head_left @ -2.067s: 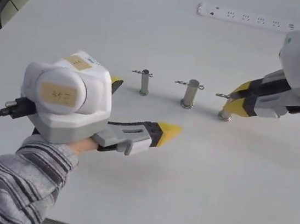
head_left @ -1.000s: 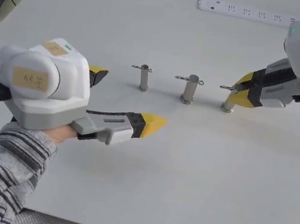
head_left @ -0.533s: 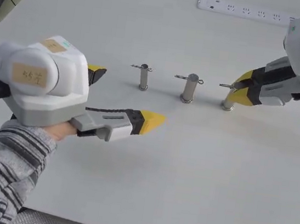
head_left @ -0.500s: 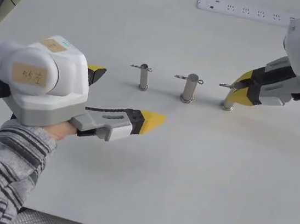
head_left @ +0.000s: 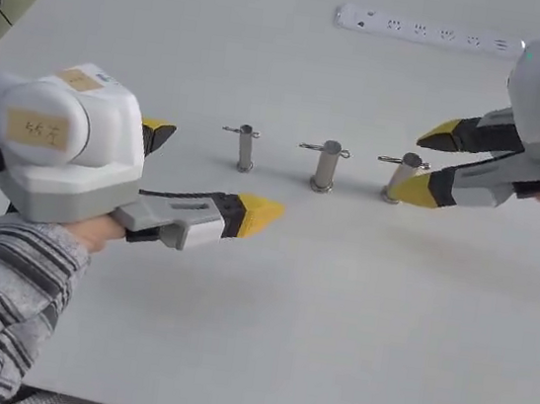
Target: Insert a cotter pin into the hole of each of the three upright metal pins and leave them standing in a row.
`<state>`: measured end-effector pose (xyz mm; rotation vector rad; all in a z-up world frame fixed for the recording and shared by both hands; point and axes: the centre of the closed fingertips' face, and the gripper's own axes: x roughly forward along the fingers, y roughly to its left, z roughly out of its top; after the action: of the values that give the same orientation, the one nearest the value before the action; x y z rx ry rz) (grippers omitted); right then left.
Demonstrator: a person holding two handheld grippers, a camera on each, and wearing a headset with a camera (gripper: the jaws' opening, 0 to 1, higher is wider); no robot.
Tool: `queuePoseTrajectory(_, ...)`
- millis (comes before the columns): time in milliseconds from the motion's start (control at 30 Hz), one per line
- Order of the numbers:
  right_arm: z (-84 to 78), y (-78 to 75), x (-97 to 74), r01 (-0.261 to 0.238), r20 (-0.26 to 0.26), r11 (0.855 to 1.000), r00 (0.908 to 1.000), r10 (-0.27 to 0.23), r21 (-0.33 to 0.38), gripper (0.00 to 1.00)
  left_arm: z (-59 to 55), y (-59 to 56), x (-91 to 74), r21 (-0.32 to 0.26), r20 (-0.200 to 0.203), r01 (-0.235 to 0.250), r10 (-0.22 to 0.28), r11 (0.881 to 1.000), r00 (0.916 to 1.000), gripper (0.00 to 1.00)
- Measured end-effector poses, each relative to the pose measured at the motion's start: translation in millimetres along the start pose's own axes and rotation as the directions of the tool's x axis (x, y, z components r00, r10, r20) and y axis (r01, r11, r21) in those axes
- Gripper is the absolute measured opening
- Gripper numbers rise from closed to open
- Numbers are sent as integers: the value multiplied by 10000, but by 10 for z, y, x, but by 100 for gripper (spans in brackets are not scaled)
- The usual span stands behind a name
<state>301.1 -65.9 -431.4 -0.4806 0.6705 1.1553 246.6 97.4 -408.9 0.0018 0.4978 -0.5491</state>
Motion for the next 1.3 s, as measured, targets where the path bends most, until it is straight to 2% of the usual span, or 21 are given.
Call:
queuePoseTrajectory(167,69,73,-85,444,339,9966,9983,-468,693,49,11,-6,-27,-59,-23,34,-34,10000,10000,88)
queuePoseTrajectory(267,119,134,-154,794,758,9924,9933,-867,941,54,18,-24,-48,-184,-32,128,-128,9997,9999,88)
queuePoseTrajectory(433,101,237,-230,1252,854,9803,9866,-1393,1529,55,27,-33,-84,-246,14,78,-78,9997,10000,88)
queuePoseTrajectory(467,109,239,-248,1437,980,9750,9819,-1618,1694,56,24,-35,-93,-265,-10,70,-71,9996,10000,88)
queuePoseTrajectory(500,103,256,-259,1466,997,9729,9810,-1661,1787,58,18,-31,-99,-273,-24,52,-53,9996,10000,88)
queuePoseTrajectory(600,68,298,-294,1709,949,9507,9750,-2011,2589,62,-3,-26,-123,-271,-110,-17,14,9996,9999,88)
queuePoseTrajectory(700,59,369,-312,1749,1076,9467,9717,-2103,2706,64,-21,-29,-144,-235,-201,-61,57,9997,9998,88)
queuePoseTrajectory(867,22,434,-353,1899,1150,9268,9645,-2378,3240,66,-32,-39,-179,-219,-267,-128,122,9997,9996,88)
queuePoseTrajectory(967,5,438,-384,2090,1222,9080,9554,-2688,3631,69,-56,-39,-190,-191,-361,-178,172,9997,9992,88)
queuePoseTrajectory(1100,-40,497,-404,2208,1152,9015,9528,-2809,3722,72,-103,-69,-207,-255,-510,-221,208,9994,9985,88)
queuePoseTrajectory(1267,-53,537,-404,2270,1312,8799,9431,-3055,4174,73,-125,-79,-211,-225,-645,-273,258,9994,9976,87)
queuePoseTrajectory(1300,-52,549,-399,2269,1318,8800,9430,-3056,4172,73,-117,-79,-210,-296,-605,-271,253,9992,9978,87)
